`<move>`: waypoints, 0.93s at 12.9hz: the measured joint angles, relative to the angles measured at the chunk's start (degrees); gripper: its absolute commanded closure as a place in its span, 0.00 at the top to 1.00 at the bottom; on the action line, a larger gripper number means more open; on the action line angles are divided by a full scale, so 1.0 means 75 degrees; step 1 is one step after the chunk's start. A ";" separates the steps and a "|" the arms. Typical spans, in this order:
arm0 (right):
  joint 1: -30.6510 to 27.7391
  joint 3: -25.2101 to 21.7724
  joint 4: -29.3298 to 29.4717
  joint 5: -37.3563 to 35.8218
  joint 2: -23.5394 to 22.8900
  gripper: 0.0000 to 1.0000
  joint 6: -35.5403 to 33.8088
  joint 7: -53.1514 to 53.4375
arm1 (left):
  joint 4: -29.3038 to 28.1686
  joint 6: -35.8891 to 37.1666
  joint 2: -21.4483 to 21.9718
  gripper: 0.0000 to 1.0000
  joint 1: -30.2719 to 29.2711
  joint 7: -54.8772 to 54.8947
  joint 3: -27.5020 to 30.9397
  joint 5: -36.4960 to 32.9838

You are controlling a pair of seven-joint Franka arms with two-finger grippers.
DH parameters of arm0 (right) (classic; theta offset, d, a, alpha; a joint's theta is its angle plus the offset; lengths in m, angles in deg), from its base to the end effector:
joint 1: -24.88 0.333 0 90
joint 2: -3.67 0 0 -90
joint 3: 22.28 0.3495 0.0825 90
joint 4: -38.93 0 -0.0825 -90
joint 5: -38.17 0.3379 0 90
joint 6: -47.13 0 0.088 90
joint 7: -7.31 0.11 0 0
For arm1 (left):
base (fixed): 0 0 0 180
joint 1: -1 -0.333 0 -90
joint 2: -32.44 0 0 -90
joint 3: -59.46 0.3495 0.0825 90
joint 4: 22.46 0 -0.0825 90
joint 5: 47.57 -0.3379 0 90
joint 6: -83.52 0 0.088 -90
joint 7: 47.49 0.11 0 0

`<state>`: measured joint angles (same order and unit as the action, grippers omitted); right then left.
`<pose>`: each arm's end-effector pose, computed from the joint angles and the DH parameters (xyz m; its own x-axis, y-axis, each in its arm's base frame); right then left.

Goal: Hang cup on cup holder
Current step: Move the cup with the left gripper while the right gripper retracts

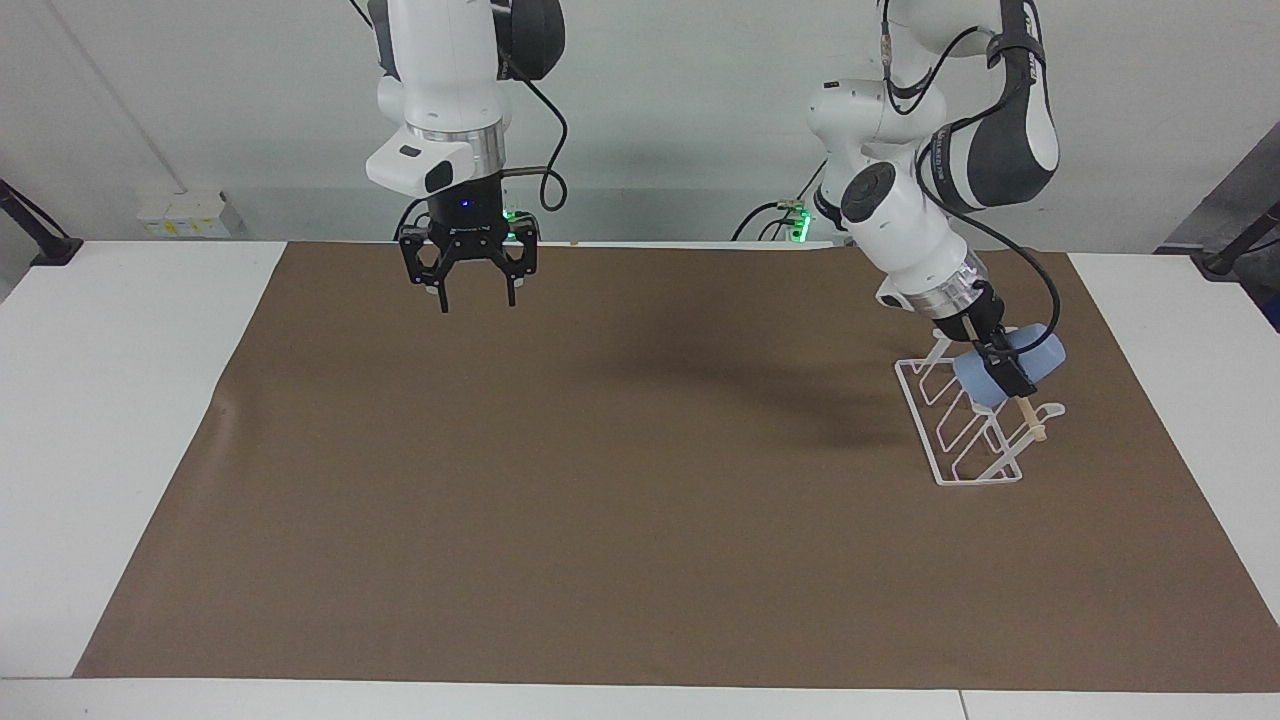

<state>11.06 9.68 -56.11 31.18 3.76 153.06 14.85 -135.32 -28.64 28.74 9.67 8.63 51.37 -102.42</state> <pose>0.5097 0.1568 0.6449 0.9562 0.2112 0.2026 0.1952 -0.9760 0.0963 0.5301 -0.0992 0.5086 0.0147 -0.6900 -0.7237 -0.9501 0.2159 -0.2252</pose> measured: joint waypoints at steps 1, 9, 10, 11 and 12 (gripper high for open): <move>-0.0145 -0.0004 -0.0017 0.0223 -0.0003 0.78 -0.0031 0.0000 | -0.0001 -0.0127 -0.0109 0.00 -0.0052 -0.0004 0.0003 -0.0047; -0.0798 -0.0346 -0.0040 0.0482 -0.0014 0.74 -0.0601 -0.0879 | -0.0008 -0.0622 -0.0341 0.11 -0.0376 -0.0061 0.0015 -0.0266; -0.0766 -0.0519 -0.0040 0.0483 -0.0014 0.74 -0.0615 -0.1074 | -0.0013 -0.0652 -0.0343 0.99 -0.0385 -0.0061 0.0014 -0.0267; -0.0667 -0.0754 -0.0040 0.0484 -0.0014 0.74 -0.0620 -0.1292 | -0.0015 -0.0667 -0.0344 1.00 -0.0386 -0.0061 0.0011 -0.0268; -0.0490 -0.1085 -0.0041 0.0486 -0.0015 0.74 -0.0624 -0.1563 | -0.0016 -0.0674 -0.0344 1.00 -0.0386 -0.0061 0.0005 -0.0273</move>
<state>7.39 1.54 -56.42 34.83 3.65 148.38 3.13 -135.44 -33.69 26.16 6.77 8.17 51.40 -104.46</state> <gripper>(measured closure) 0.260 0.132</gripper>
